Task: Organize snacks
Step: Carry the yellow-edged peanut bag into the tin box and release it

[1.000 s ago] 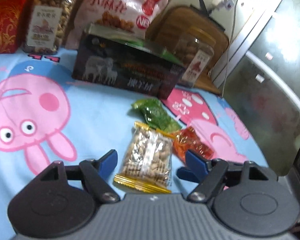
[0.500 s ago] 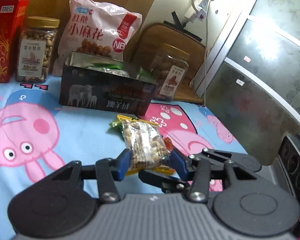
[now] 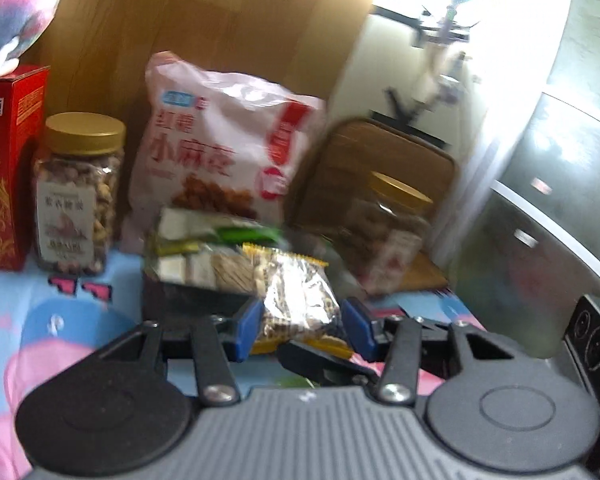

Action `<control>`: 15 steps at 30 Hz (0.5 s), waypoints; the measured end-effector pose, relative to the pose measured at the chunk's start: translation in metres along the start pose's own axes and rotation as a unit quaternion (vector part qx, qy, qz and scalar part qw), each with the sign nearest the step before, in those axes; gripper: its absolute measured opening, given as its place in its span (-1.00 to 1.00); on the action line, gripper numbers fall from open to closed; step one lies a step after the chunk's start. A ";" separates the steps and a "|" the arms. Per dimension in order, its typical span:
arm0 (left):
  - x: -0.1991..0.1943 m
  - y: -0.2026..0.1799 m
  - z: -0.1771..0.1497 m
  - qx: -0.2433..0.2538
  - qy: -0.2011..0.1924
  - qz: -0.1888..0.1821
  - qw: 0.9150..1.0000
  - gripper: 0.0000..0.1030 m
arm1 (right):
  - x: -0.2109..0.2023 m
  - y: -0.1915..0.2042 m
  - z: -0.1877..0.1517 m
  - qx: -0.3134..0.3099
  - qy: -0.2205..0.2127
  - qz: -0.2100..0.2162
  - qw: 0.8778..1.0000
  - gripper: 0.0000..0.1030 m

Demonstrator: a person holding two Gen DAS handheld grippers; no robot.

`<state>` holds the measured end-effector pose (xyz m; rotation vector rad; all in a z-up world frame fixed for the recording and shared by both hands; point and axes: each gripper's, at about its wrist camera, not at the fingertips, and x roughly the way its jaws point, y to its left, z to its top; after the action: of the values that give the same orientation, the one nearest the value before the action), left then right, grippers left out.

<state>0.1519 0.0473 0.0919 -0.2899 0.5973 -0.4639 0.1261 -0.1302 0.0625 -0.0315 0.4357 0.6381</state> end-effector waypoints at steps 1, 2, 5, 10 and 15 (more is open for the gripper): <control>0.009 0.007 0.006 -0.008 0.003 0.008 1.000 -0.13 | 0.012 -0.005 0.005 0.010 0.007 0.006 1.000 -0.38; 0.019 0.014 0.012 -0.017 0.005 0.015 1.000 -0.13 | 0.023 -0.011 0.010 0.018 0.013 0.010 1.000 -0.38; 0.042 0.029 0.027 -0.026 0.006 0.040 0.999 -0.11 | 0.057 -0.024 0.020 0.032 0.027 0.016 0.999 -0.38; 0.071 0.044 0.036 -0.008 0.017 0.108 0.994 -0.01 | 0.097 -0.026 0.023 0.026 0.057 0.023 0.998 -0.31; 0.057 0.045 0.032 -0.009 -0.001 0.105 0.994 0.00 | 0.084 -0.022 0.022 0.023 0.038 0.014 0.999 -0.23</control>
<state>0.2277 0.0615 0.0723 -0.2420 0.6233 -0.2565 0.2080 -0.0968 0.0467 -0.0049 0.5246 0.6560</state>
